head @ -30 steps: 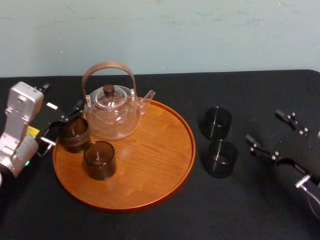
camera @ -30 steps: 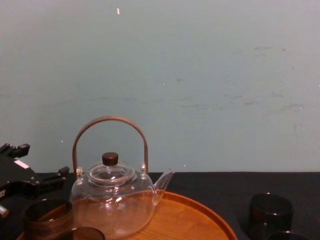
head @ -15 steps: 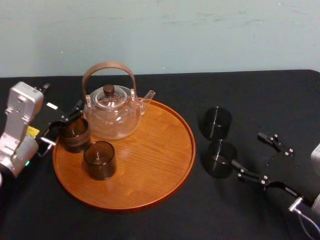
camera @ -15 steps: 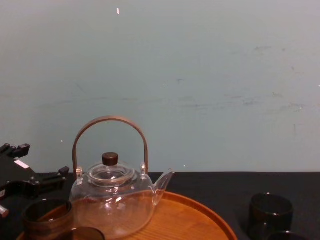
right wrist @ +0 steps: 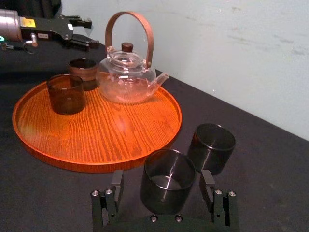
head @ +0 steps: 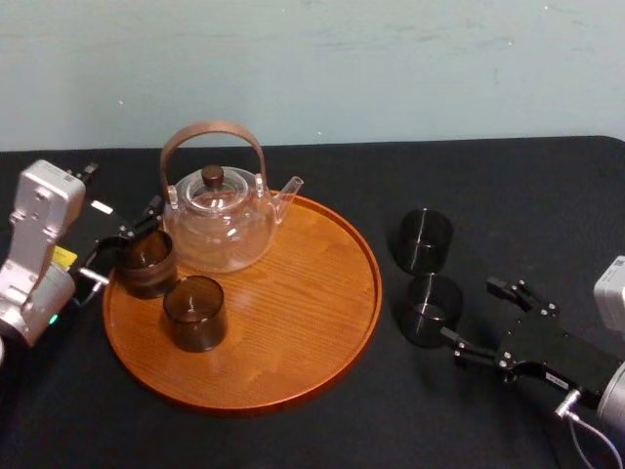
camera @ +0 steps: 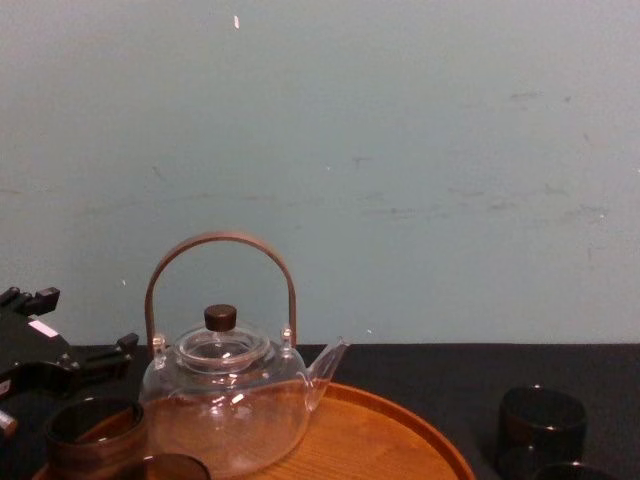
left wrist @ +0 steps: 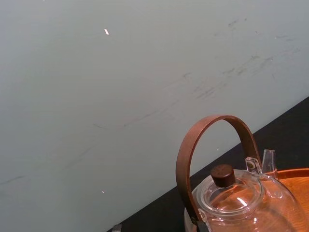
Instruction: Pick up the glass from the table and place it on the tray.
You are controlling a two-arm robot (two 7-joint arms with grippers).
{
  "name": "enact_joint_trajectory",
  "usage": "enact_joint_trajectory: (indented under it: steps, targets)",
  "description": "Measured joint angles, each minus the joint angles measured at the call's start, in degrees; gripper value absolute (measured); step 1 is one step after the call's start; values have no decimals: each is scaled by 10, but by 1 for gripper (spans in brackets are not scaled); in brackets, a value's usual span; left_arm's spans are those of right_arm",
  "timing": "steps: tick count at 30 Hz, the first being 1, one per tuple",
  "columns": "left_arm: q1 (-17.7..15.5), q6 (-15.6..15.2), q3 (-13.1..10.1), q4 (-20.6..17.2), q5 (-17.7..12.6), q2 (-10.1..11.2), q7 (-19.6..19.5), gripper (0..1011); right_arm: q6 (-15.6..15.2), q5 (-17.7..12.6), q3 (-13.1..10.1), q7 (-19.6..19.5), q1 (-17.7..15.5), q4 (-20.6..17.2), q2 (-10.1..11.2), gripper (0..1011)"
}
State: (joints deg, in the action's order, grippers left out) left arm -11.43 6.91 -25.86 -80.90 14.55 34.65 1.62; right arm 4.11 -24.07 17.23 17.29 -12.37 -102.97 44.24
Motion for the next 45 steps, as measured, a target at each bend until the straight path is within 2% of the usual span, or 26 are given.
enact_joint_trajectory:
  steps: [12, 20, 34, 45]
  targets:
    - [0, 0, 0, 0, 0, 0, 0, 1001, -15, 9, -9, 10, 2, 16, -18, 1002]
    - [0, 0, 0, 0, 0, 0, 0, 1001, -24, 24, -8, 19, 11, 35, -32, 1002]
    - [0, 0, 0, 0, 0, 0, 0, 1001, -43, 43, -7, 39, 42, 66, -62, 1002]
    - [0, 0, 0, 0, 0, 0, 0, 1001, -65, 57, -1, 61, 83, 94, -93, 1002]
